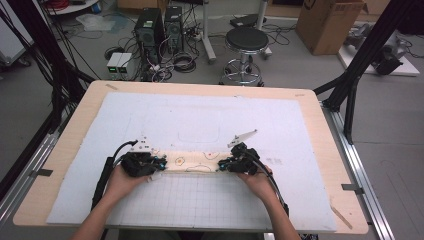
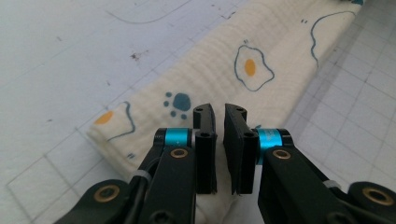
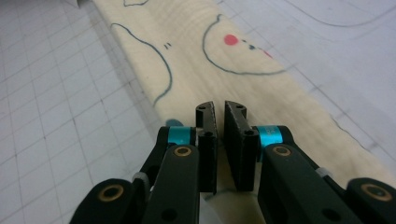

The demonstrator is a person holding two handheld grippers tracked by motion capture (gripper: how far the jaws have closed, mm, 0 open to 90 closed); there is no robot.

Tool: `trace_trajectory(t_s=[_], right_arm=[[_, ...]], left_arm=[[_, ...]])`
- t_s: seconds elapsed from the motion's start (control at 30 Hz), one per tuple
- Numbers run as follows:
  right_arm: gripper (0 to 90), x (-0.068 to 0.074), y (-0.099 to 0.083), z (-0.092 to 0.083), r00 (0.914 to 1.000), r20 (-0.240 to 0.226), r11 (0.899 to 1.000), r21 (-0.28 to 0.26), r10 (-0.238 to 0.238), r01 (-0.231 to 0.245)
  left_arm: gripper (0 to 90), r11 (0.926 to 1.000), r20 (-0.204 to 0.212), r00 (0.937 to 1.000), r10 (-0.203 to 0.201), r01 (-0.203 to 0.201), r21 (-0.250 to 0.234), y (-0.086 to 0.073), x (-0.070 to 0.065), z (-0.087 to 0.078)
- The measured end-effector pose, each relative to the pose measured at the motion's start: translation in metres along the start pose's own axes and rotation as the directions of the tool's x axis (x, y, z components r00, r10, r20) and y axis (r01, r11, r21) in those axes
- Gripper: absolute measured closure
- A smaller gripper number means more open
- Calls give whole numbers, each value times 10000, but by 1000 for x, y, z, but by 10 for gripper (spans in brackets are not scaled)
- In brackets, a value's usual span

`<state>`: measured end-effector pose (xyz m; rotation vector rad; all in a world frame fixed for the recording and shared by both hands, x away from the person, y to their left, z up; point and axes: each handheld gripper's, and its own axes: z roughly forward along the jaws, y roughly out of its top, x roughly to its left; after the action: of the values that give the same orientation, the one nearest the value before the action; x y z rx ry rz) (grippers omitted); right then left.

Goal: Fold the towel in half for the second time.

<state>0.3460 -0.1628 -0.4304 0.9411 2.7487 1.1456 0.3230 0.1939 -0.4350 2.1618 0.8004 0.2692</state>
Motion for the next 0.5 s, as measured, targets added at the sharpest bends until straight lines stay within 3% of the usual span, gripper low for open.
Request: trace_trajectory(t_s=[0.5], right_arm=[[778,-13,-27,-25,9988,447,9979,-630,202,-173]], left_arm=[[772,9996,-213,9997,-151,146,-235,-13,8,-16]])
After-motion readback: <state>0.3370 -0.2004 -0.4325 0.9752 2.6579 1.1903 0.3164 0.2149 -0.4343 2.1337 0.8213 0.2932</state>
